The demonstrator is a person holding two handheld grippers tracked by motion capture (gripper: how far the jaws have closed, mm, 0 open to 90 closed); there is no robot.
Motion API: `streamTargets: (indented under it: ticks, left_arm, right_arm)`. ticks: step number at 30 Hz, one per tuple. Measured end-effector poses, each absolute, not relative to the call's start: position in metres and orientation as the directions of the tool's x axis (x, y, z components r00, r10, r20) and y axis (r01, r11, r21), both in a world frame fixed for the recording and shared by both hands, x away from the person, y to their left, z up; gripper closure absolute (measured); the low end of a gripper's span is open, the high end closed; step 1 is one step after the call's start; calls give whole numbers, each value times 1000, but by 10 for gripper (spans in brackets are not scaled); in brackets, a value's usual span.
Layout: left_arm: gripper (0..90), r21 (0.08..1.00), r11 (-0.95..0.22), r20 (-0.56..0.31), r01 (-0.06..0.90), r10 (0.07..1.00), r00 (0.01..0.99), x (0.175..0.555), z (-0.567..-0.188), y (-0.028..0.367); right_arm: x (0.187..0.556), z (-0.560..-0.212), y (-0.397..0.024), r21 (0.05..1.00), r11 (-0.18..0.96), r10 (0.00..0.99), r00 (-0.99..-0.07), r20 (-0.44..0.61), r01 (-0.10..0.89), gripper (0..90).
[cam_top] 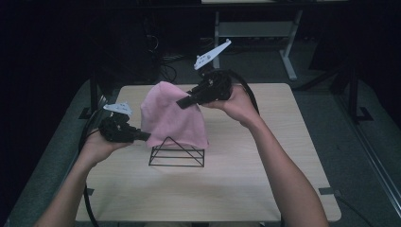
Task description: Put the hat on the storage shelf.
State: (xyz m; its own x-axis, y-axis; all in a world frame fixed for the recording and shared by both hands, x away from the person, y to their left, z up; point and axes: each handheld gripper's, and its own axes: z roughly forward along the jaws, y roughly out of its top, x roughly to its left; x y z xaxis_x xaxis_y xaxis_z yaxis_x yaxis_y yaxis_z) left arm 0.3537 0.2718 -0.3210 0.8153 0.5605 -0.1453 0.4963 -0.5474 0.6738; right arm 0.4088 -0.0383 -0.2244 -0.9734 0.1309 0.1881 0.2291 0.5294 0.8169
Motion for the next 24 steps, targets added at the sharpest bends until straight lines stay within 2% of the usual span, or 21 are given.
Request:
streamTargets:
  ticks: [11,17,24]
  left_arm:
    - [826,630,-586,-106,510,585,804,349,-342,270]
    - [826,601,-604,-94,524,597,797,349,-353,269]
    - [826,577,-620,-85,532,602,794,349,-363,267]
  right_arm:
    - [407,-246,-31,785,578,112,-974,195,223,730]
    - [410,-267,-30,753,609,122,-968,221,249,691]
    - [410,-276,-29,743,618,123,-965,234,259,655]
